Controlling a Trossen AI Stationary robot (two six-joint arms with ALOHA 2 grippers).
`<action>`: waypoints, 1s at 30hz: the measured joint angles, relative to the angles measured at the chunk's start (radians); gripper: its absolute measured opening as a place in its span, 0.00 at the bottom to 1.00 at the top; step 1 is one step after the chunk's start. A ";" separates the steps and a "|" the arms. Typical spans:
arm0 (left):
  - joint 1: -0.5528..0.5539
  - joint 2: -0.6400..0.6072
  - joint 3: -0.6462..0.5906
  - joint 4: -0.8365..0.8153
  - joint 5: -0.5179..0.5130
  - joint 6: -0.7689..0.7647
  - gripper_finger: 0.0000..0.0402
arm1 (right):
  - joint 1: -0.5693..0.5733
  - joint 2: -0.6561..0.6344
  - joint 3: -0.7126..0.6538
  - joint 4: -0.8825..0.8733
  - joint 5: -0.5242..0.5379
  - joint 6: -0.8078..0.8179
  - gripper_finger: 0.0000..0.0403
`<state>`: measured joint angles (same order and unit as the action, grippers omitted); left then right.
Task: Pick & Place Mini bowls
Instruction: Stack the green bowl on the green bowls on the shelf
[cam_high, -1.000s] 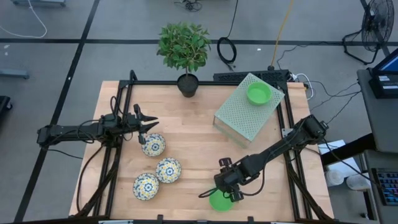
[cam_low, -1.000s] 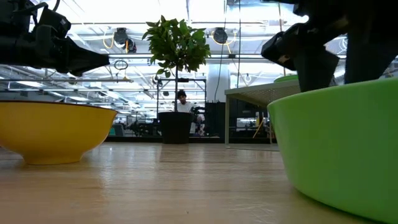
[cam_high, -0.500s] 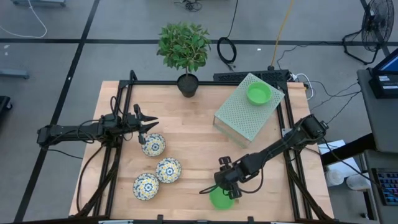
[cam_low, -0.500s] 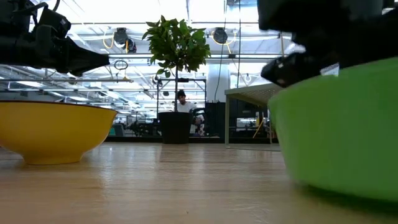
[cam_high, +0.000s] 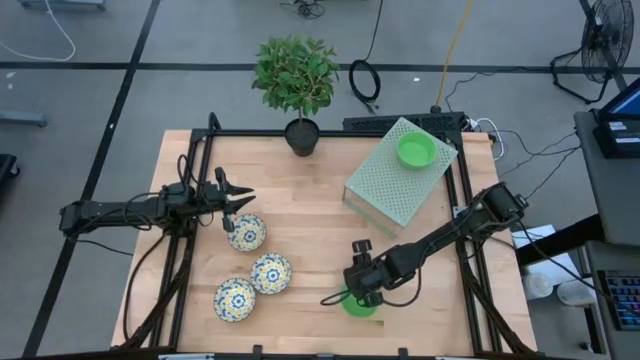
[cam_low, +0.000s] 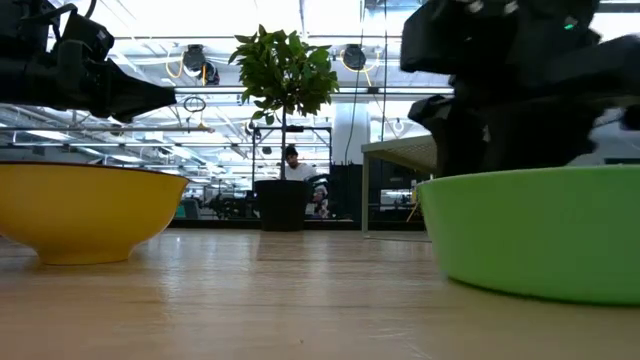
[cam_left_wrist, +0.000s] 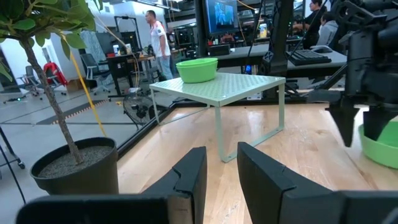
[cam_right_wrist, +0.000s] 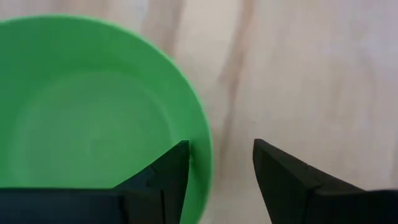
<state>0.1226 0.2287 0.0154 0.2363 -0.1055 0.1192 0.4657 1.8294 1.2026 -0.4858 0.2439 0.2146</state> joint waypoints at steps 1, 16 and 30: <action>0.000 0.000 0.000 0.000 0.000 0.000 0.23 | -0.007 0.000 0.000 0.000 0.012 0.000 0.41; 0.000 0.000 0.000 0.000 0.000 0.000 0.23 | -0.151 -0.057 0.039 -0.158 0.050 0.146 0.41; 0.000 0.000 0.000 0.000 0.000 0.000 0.23 | -0.193 -0.158 0.058 -0.305 -0.169 0.337 0.41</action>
<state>0.1226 0.2290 0.0154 0.2363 -0.1055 0.1196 0.2731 1.6717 1.2604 -0.7904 0.0753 0.5520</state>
